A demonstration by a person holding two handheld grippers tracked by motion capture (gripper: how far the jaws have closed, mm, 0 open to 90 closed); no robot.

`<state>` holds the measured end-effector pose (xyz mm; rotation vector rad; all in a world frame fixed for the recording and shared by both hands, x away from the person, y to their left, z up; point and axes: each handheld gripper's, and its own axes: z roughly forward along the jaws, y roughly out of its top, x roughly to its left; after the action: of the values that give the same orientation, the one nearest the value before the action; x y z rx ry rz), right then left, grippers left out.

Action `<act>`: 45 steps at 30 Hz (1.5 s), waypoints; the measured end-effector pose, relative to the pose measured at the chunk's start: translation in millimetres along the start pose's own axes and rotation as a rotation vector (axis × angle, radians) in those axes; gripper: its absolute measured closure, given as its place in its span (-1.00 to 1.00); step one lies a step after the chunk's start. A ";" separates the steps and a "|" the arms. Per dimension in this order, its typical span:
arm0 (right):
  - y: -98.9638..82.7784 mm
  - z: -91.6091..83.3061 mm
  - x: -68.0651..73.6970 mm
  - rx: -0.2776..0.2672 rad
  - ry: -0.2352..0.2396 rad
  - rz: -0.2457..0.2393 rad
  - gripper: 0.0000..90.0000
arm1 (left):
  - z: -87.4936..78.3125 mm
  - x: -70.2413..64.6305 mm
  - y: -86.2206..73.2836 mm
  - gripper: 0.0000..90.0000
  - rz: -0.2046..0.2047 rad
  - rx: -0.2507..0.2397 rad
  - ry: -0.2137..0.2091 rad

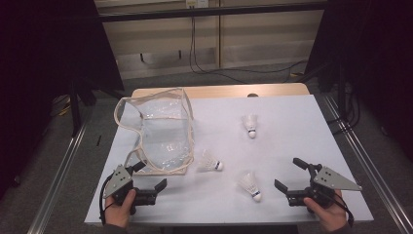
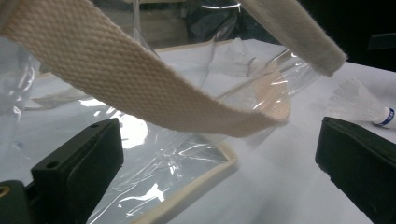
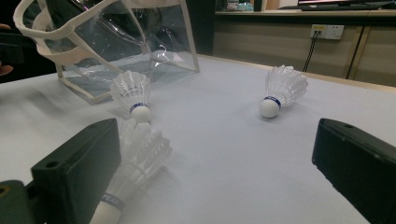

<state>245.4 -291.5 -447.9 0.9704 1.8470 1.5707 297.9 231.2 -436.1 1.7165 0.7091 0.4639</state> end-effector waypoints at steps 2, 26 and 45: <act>0.0 0.3 0.2 0.000 0.004 0.003 -0.99 | 0.7 -1.8 -0.1 -0.98 -0.006 0.001 -0.013; 1.8 6.2 -0.2 0.004 0.023 -0.011 -0.98 | 8.7 -15.8 0.6 -0.98 0.016 0.043 -0.102; 2.3 12.6 0.9 0.019 0.035 -0.026 -0.97 | 15.2 -27.8 0.5 -0.98 0.005 0.055 -0.141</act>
<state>255.1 -283.0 -448.0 0.9296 1.8940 1.5667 287.2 201.5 -437.9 1.7841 0.6210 0.3254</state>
